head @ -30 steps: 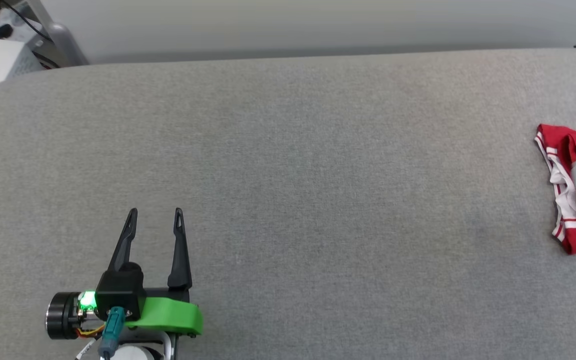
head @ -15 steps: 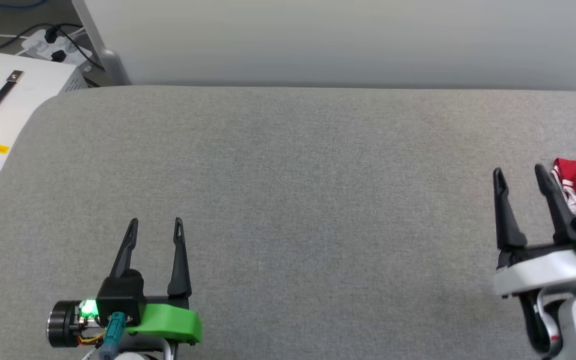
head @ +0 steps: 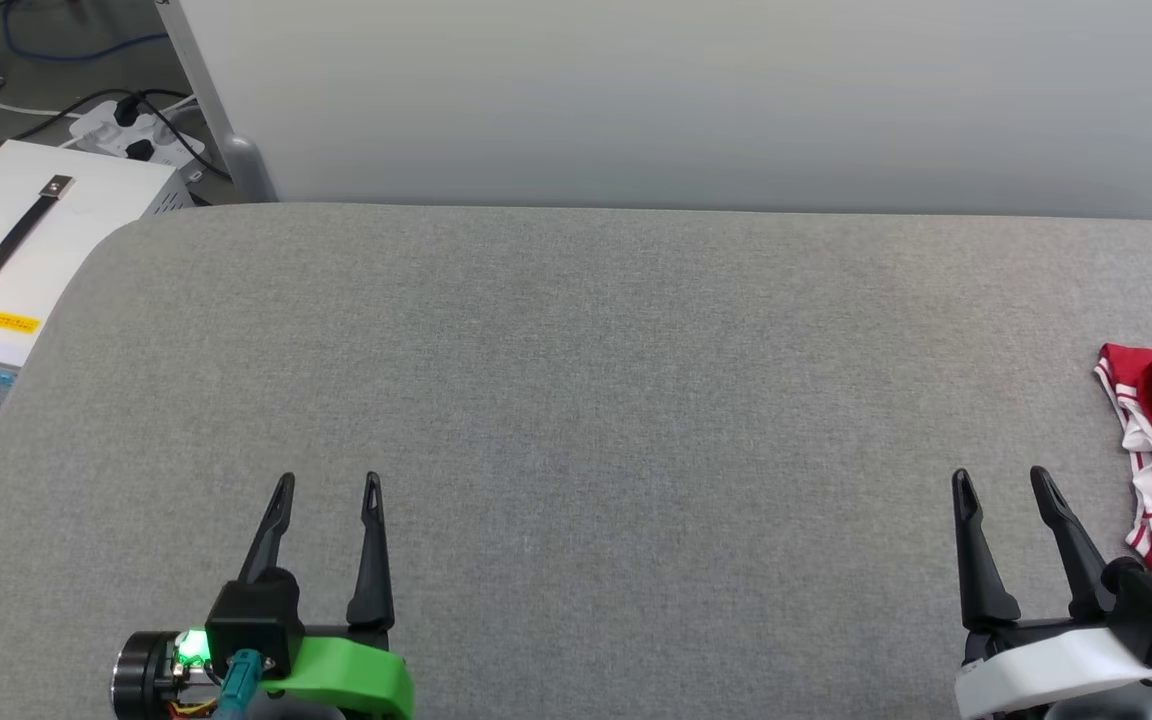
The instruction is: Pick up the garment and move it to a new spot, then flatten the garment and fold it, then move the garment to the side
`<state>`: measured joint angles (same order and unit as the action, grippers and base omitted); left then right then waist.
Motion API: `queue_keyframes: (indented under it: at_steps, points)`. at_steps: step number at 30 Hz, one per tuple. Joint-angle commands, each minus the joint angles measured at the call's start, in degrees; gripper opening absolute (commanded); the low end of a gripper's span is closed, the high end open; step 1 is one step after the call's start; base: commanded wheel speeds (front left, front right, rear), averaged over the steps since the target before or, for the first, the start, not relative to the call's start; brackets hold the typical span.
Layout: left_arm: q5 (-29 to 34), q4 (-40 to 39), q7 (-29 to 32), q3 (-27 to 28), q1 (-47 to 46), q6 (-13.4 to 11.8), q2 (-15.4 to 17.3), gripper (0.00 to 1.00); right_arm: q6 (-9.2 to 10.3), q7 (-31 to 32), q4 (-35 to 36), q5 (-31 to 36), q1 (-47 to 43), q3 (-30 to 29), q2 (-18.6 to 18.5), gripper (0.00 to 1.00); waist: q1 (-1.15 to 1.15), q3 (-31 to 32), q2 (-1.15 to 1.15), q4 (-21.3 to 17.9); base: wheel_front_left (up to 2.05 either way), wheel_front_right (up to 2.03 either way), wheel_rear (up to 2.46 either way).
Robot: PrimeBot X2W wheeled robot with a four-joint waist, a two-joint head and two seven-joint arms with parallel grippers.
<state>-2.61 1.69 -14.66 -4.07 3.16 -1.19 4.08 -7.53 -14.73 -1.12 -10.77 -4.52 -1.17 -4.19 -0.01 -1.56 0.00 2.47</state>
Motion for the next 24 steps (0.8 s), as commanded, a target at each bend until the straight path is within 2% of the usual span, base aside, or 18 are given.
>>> queue_keyframes:
  at_steps: [1,16,17,24]
  points:
    - [-0.6,0.2,-0.3,0.0,0.9,0.4,-0.2,1.0,0.04,-0.3,0.6,-0.8,-1.0,-0.1,0.2,1.0,0.01,0.3,0.0,-0.1,0.0,0.0,0.0]
    - [-0.7,1.0,-0.3,0.6,2.0,1.6,-0.5,1.0,0.04,-0.3,-0.3,-1.5,-3.4,0.6,0.8,1.0,0.01,1.3,0.0,-0.1,0.0,0.0,0.0]
    - [-0.4,1.0,0.0,0.5,1.3,1.4,-0.2,0.0,0.0,0.0,-0.1,-1.6,-2.6,0.5,0.6,0.0,0.01,1.3,0.0,-0.1,0.0,0.0,0.0]
    - [-0.3,0.9,0.4,0.6,1.1,1.4,-0.2,0.0,0.0,0.5,-0.1,-1.3,-2.4,0.5,0.7,0.0,0.01,1.3,0.0,-0.2,0.0,0.0,0.0]
